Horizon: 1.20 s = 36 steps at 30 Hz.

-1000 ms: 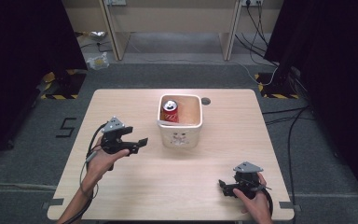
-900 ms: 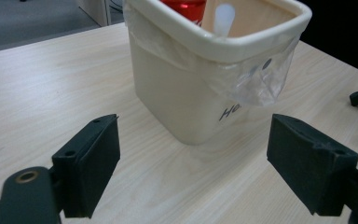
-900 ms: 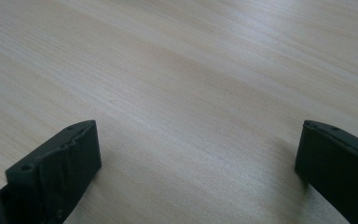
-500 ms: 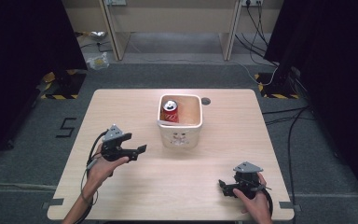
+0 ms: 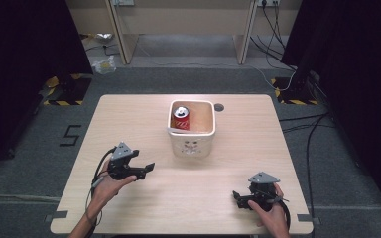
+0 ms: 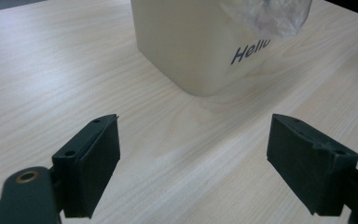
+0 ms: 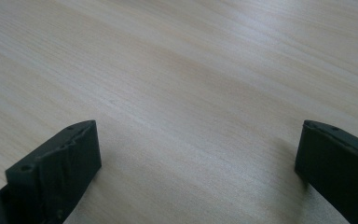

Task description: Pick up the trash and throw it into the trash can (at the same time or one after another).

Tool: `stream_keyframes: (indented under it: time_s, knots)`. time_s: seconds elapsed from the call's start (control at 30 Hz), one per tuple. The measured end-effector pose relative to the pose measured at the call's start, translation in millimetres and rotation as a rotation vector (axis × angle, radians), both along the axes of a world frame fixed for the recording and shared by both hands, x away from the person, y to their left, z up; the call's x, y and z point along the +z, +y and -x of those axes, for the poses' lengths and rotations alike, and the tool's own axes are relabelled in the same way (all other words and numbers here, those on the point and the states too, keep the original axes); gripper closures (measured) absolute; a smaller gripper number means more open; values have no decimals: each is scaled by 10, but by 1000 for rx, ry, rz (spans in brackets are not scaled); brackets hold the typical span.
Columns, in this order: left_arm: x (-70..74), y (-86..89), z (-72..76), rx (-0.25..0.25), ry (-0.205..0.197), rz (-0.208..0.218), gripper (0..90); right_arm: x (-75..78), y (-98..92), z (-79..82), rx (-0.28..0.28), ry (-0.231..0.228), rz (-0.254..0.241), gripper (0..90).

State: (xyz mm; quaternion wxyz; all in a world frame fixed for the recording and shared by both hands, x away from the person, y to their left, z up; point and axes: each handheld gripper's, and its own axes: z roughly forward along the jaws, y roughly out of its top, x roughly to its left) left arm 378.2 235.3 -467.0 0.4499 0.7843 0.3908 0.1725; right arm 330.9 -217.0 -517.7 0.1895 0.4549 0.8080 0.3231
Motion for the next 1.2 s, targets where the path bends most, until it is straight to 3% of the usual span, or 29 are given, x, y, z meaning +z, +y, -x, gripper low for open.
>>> stream_keyframes:
  time_s: [0.43,0.83,1.2]
  knots:
    - [-201,41,174,9,6,-5,166,0,1,0,-1,0,0,4]
    - [-369,-2,324,-11,-1,-72,166,0,1,0,0,0,-1,4]
    - [-512,-47,439,-35,28,-125,167,0,1,0,0,0,0,4]
